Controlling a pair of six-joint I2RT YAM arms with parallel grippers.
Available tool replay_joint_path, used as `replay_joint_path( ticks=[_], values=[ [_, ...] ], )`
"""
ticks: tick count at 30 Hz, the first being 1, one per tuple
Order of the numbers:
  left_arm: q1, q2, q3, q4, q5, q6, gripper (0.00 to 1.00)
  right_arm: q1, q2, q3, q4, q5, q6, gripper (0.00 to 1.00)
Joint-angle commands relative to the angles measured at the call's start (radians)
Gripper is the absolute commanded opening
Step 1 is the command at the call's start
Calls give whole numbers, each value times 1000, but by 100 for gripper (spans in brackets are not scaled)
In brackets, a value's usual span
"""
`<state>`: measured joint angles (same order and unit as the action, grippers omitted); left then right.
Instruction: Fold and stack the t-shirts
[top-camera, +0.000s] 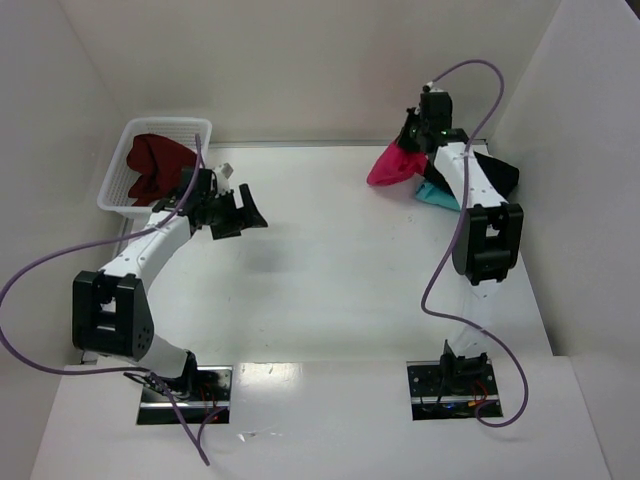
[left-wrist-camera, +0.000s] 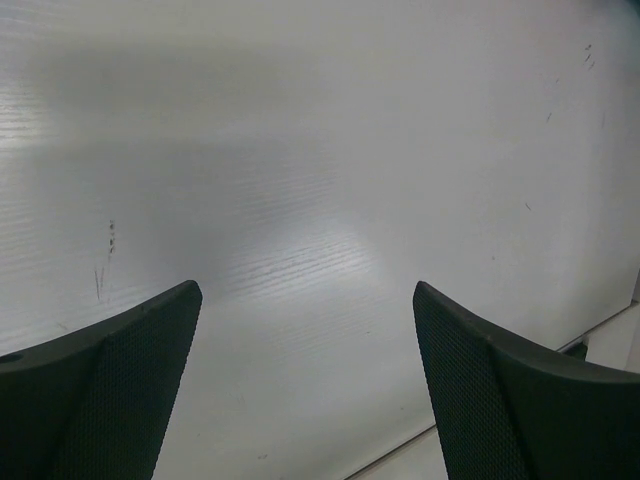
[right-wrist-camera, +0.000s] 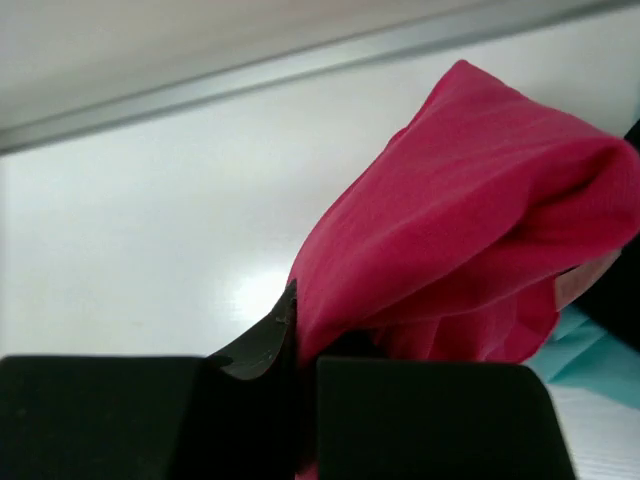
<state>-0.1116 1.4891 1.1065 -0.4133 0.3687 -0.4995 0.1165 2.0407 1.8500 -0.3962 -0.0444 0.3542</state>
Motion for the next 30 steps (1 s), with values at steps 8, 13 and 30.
replay_joint_path(
  ticks=[8,13,30],
  values=[
    [7,79,49,16,19,13,94,-172,79,308,-156,-40,-107,0],
    [7,117,96,16,29,13,94,-222,99,394,-191,-86,-116,0],
    [7,180,158,25,65,-14,94,-231,178,793,-262,-123,-95,0]
  ],
)
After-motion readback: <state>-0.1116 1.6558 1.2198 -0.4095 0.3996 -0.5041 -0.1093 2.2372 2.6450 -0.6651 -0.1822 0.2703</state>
